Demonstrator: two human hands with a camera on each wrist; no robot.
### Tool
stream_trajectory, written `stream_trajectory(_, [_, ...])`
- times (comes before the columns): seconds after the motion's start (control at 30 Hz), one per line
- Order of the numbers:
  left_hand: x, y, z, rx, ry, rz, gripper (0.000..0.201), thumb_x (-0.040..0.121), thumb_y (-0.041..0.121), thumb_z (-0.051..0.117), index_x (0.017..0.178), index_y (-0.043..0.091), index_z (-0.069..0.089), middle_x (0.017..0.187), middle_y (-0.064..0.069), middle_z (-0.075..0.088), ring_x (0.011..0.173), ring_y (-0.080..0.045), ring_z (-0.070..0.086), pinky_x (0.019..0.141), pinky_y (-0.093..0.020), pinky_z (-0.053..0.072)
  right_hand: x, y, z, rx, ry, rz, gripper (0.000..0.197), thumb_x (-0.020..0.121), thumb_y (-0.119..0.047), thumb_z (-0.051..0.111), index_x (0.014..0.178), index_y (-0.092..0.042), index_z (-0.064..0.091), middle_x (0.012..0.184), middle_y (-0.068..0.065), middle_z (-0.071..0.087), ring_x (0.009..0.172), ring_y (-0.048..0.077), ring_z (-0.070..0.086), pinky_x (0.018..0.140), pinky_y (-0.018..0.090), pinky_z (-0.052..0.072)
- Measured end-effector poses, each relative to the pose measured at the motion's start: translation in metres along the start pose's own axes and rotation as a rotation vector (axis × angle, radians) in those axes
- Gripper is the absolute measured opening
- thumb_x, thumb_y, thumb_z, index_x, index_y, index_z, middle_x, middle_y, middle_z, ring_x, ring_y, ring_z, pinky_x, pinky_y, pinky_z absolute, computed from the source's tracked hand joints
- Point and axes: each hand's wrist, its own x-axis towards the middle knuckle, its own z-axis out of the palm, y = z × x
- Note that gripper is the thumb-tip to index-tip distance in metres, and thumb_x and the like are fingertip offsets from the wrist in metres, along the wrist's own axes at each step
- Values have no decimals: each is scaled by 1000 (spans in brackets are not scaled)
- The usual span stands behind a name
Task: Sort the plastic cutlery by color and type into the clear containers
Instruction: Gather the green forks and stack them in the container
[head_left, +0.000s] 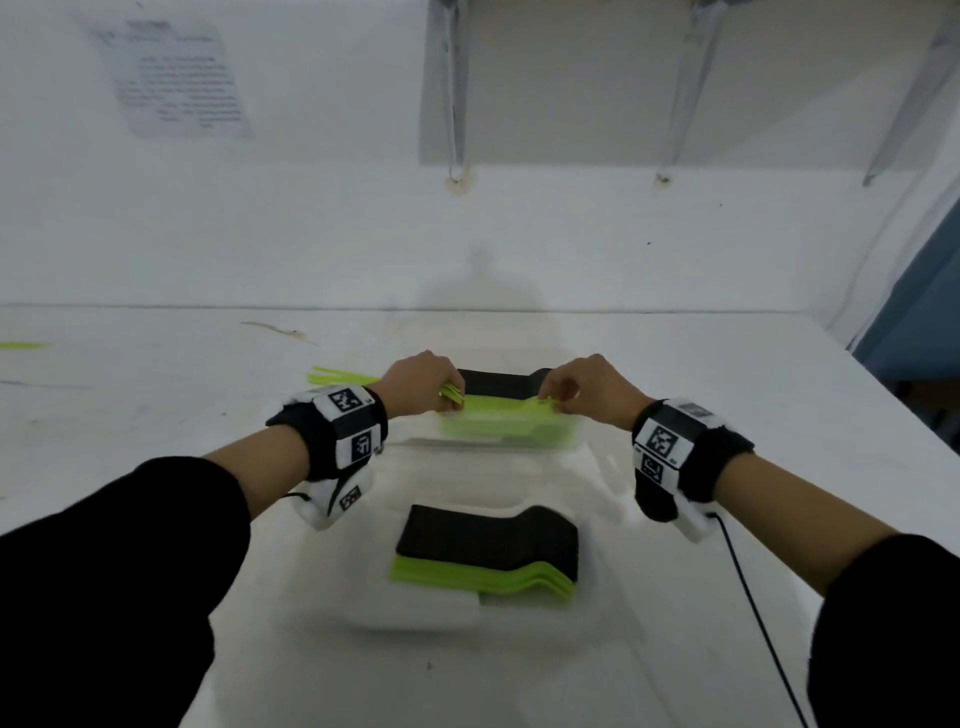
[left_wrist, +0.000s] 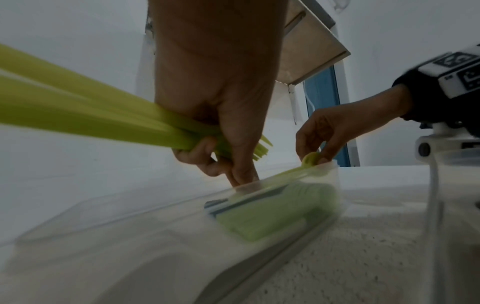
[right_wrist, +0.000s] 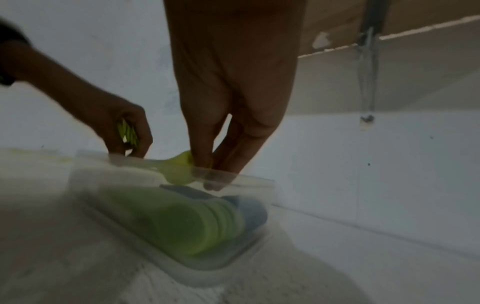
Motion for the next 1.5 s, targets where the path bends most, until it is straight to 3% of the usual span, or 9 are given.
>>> stream_trajectory(0.17, [0, 6, 3, 55, -38, 9, 26, 88, 27, 63, 112, 17, 65, 122, -4, 58, 117, -21, 49, 92, -32, 40, 3, 4, 0, -43, -6, -29, 14, 76, -2, 71, 89, -5, 74, 89, 8, 71, 78, 9, 55, 61, 2, 36])
stream_trajectory(0.5, [-4, 7, 8, -176, 4, -26, 21, 87, 21, 65, 104, 9, 67, 109, -11, 65, 104, -26, 57, 91, -36, 44, 9, 0, 3, -231, -90, -60, 15, 85, -7, 60, 93, -7, 74, 98, 6, 71, 92, 23, 63, 72, 20, 38])
stream_trajectory(0.77, [-25, 44, -13, -467, -69, -87, 51, 84, 17, 67, 129, 13, 42, 106, -11, 57, 64, -13, 45, 45, -14, 37, 7, 7, 6, 4, 80, -29, 8, 77, -4, 65, 81, -4, 72, 81, 9, 70, 67, 7, 54, 63, 19, 40])
stream_trajectory(0.87, [-37, 51, -15, -664, -139, -124, 64, 82, 13, 70, 134, 16, 32, 95, -7, 61, 58, -11, 41, 43, -14, 35, -2, -9, 2, 315, 192, -21, 11, 86, -8, 60, 85, -2, 70, 67, 6, 63, 49, -3, 54, 54, 11, 45])
stream_trajectory(0.97, [-45, 54, -8, -863, -159, -176, 65, 81, 6, 70, 130, 18, 30, 82, 2, 60, 55, -8, 41, 43, -13, 34, -20, -41, -5, 591, 101, -42, 24, 95, -23, 50, 90, -7, 67, 75, 7, 64, 59, 7, 60, 58, 20, 54])
stream_trajectory(1.17, [-62, 56, -5, -998, -264, -45, 34, 83, -6, 63, 105, 15, 49, 71, 2, 46, 45, -1, 37, 39, -12, 27, -32, -81, 4, 510, 26, -203, 18, 80, -10, 71, 97, -6, 67, 75, -1, 64, 59, 0, 62, 57, 19, 55])
stream_trajectory(1.27, [-69, 54, -7, -990, -275, -23, 22, 86, -1, 61, 94, 16, 52, 73, 1, 49, 50, -2, 46, 45, -13, 37, -29, -87, 8, 517, 66, -192, 14, 80, 0, 68, 94, -2, 69, 72, 4, 65, 54, -1, 62, 58, 16, 55])
stream_trajectory(1.4, [-79, 38, -10, -1010, -253, -55, 15, 92, 13, 57, 106, 12, 54, 82, 0, 59, 54, -8, 58, 54, -19, 47, -24, -86, 6, 546, 170, -94, 13, 82, 1, 65, 94, -2, 69, 74, 10, 65, 48, 2, 61, 57, 18, 56])
stream_trajectory(1.5, [-86, 24, -11, -1042, -264, -84, 31, 98, 35, 41, 110, 12, 56, 76, 3, 53, 54, -7, 53, 55, -19, 46, -24, -83, 4, 579, 211, -31, 17, 83, -1, 64, 100, 2, 68, 74, 14, 64, 46, 3, 61, 57, 20, 57])
